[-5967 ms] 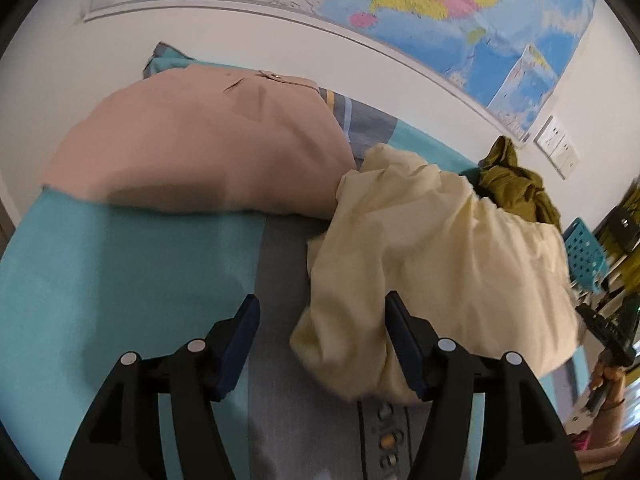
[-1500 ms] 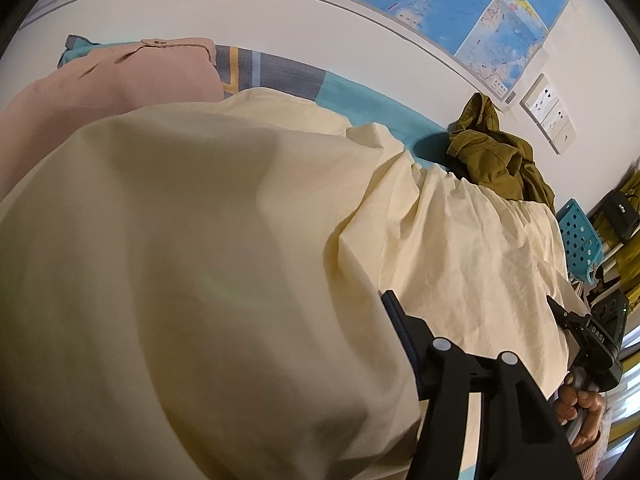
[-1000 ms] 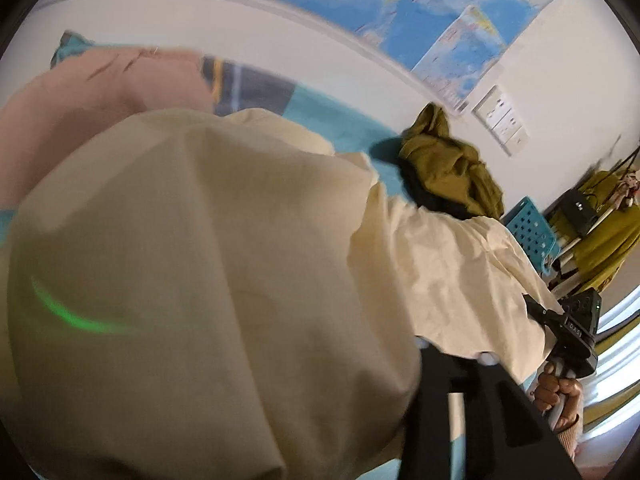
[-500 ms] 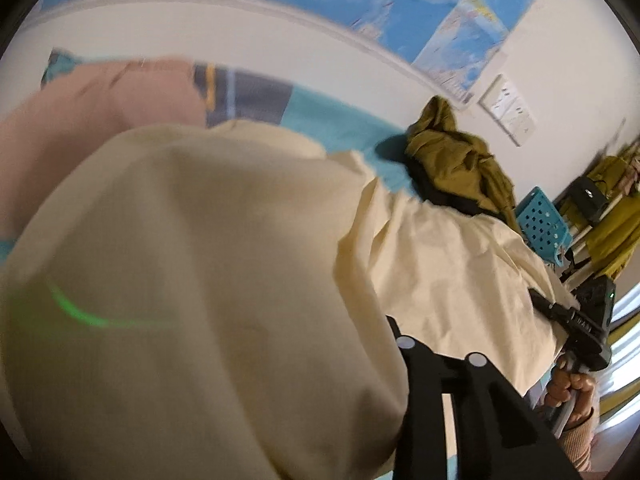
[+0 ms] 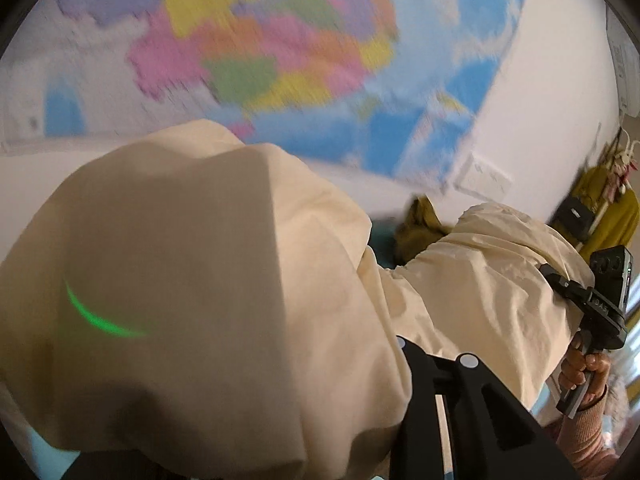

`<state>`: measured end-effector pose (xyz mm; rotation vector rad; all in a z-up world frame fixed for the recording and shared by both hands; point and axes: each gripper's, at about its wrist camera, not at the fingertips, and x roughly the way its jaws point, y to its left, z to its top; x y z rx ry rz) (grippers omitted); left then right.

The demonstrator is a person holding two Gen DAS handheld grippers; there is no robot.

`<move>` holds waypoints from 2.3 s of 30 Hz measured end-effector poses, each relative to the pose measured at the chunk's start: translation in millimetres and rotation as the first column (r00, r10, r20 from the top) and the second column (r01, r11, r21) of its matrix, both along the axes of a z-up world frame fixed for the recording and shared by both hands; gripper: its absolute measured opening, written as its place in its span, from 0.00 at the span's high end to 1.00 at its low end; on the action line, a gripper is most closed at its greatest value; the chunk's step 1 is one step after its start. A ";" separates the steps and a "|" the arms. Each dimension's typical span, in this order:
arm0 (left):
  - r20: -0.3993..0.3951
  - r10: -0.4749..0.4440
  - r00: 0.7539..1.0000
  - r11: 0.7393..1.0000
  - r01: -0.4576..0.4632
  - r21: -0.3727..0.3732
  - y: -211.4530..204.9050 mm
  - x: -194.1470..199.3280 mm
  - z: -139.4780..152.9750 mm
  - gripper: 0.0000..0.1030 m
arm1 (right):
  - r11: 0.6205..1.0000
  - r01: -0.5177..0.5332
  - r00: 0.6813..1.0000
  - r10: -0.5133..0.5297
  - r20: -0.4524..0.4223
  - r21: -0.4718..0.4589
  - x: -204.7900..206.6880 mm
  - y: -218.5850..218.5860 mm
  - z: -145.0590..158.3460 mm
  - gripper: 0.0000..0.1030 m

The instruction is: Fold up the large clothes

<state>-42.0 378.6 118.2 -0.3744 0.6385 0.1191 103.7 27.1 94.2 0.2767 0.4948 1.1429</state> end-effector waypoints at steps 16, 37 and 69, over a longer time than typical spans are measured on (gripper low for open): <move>0.027 0.451 0.892 0.868 -0.446 0.219 227.2 -34.5 40.7 0.77 | 0.967 -0.253 0.966 0.251 0.066 0.026 26.6 282.0 11.2 0.88; -0.224 0.578 0.785 0.815 -0.569 0.108 310.3 -85.4 -128.8 0.33 | 0.925 -0.345 0.902 0.280 -0.328 -0.157 40.9 224.2 -149.4 0.42; -0.085 0.327 0.941 0.944 -0.322 0.070 153.5 -51.2 -107.3 0.21 | 0.917 -0.272 0.960 0.281 -0.014 -0.292 12.4 232.3 -75.1 0.57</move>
